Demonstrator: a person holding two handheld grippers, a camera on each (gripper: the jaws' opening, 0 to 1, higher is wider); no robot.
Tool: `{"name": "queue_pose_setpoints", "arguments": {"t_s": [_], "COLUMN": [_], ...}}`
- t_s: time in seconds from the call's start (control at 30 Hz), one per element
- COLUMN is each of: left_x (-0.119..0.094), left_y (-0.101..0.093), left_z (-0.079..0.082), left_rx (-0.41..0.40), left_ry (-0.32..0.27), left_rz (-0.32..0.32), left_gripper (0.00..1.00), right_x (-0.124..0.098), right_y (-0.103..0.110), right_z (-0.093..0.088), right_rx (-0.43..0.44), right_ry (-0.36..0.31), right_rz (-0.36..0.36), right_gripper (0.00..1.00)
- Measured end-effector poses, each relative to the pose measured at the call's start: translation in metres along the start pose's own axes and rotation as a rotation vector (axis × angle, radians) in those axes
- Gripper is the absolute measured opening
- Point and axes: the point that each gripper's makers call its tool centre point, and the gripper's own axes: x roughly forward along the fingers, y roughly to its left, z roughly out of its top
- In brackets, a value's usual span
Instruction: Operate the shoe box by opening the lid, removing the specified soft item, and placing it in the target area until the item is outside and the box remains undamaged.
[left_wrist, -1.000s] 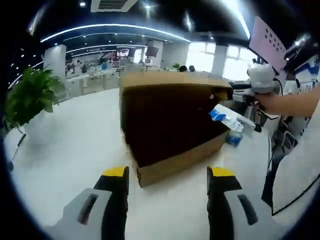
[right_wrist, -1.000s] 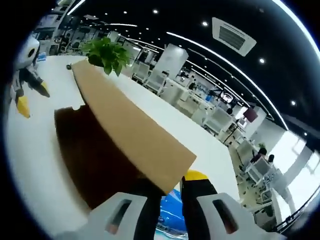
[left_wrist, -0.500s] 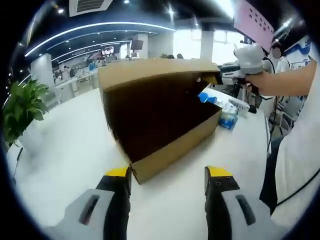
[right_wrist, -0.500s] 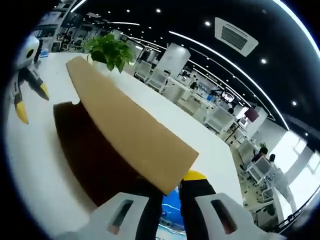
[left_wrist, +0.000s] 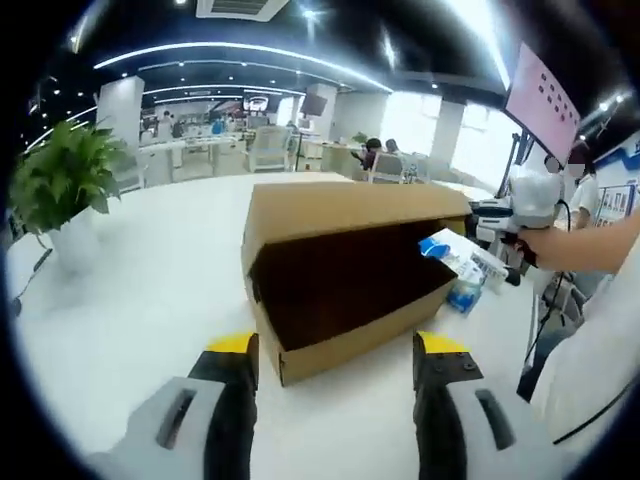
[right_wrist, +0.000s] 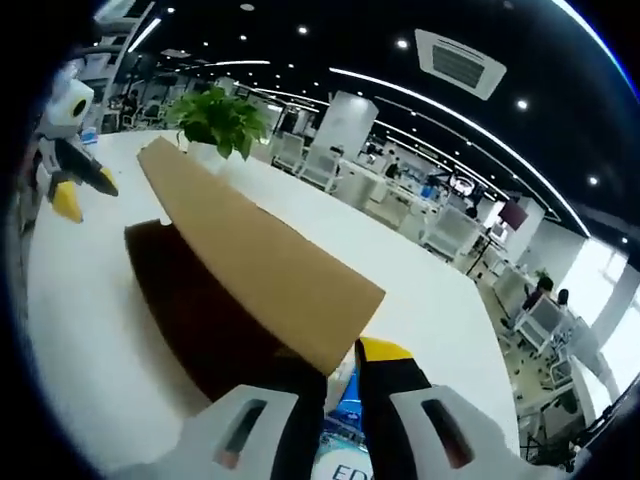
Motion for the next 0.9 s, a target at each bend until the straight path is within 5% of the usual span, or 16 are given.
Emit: {"name": "queue_pose_setpoints", "arguments": {"t_s": [0.23, 0.43, 0.9], "left_x": [0.001, 0.001, 0.006], "left_y": [0.007, 0.002, -0.009], "left_z": [0.027, 0.055, 0.066], "left_rx": [0.028, -0.094, -0.187], "left_ry": [-0.057, -0.157, -0.171], "left_rz": [0.012, -0.034, -0.107], "left_gripper": [0.64, 0.68, 0.70], "right_x": [-0.004, -0.008, -0.016], "right_y": [0.003, 0.002, 0.019], "right_z": [0.000, 0.005, 0.006], "right_rx": [0.025, 0.073, 0.197], "right_ry": [-0.009, -0.033, -0.045], "right_rz": [0.030, 0.090, 0.222], "right_gripper": [0.10, 0.13, 0.29]}}
